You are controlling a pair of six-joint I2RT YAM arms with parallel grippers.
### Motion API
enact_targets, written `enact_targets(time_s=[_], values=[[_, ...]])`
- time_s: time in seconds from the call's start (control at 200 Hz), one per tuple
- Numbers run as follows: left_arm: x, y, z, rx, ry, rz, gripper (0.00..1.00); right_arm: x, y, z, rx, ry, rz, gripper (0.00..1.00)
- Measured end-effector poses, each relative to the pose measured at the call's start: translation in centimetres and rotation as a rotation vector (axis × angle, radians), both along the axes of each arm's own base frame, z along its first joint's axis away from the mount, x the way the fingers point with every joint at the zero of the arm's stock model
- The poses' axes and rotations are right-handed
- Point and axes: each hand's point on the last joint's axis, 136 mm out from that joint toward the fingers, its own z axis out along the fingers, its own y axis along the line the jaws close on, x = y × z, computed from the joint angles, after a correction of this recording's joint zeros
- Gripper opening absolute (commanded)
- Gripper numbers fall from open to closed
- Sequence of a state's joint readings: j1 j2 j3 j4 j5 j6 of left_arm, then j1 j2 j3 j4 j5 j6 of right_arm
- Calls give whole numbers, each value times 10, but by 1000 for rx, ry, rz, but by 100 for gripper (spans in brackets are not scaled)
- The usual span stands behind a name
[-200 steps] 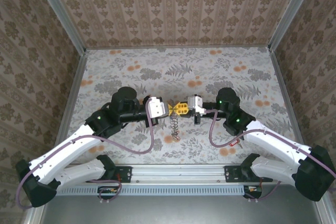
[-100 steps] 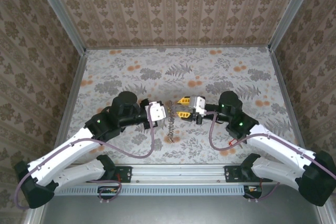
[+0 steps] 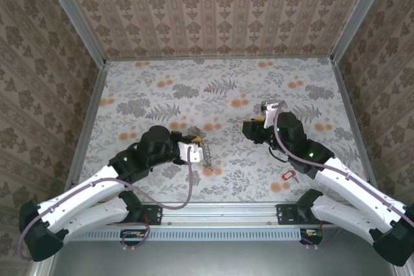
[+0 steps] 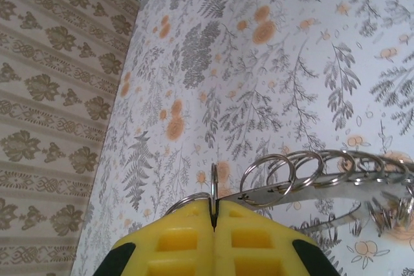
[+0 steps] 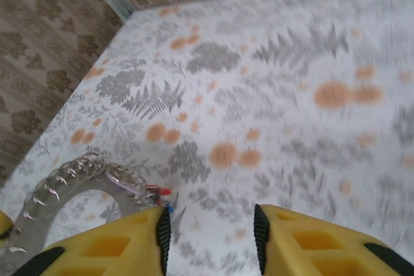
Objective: Put the keys on the keyring
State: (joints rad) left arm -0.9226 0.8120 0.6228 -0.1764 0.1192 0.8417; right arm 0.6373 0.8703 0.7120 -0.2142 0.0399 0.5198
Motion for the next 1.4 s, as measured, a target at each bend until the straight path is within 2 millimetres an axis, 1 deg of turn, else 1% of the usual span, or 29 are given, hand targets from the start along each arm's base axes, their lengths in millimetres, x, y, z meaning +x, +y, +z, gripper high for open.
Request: enact_targets(time_s=[0.085,0.195,0.265,0.35,0.425,0.56,0.625,0.695,0.76,0.855,0.905,0.965,1.065,1.12,1.235,1.345,1.4], values=[[-5,-2,-6,5,-7,-41,0,-9,2,-20,57,116,-16,42],[-11,-7,1,-12,-48,-99,0,-22,-2,-48,57,232,-28,42],[-14,-10,5,-19,-75,-136,0,-29,-10,-62,46,298,-63,42],[-18,-12,7,-19,-94,-170,0,-31,-23,-72,48,363,-122,43],[-21,-13,7,-16,-106,-196,0,-33,-29,-80,58,418,-147,43],[-22,-20,3,-12,-99,-230,0,-36,-23,-87,77,464,-95,41],[-23,-23,1,-13,-81,-248,0,-38,-12,-83,86,435,-14,40],[-25,-25,4,-27,-62,-267,0,-38,2,-69,73,334,111,40],[-27,-28,11,-50,-50,-285,0,-42,16,-49,39,171,253,40],[-29,-29,23,-89,-32,-301,0,-59,33,-12,-31,-152,464,40],[-30,-30,28,-112,-13,-311,0,-67,37,0,-77,-293,539,41],[-32,-30,32,-139,12,-324,0,-72,41,10,-133,-419,608,44],[-38,-34,40,-178,61,-355,0,-80,49,14,-219,-552,735,50],[-40,-36,46,-202,93,-369,0,-88,55,14,-259,-623,816,51],[-42,-40,58,-251,149,-389,0,-101,63,18,-309,-742,916,45],[-43,-44,62,-279,189,-407,0,-102,68,26,-342,-820,956,38],[-44,-46,62,-283,210,-412,0,-102,71,31,-348,-843,964,37]])
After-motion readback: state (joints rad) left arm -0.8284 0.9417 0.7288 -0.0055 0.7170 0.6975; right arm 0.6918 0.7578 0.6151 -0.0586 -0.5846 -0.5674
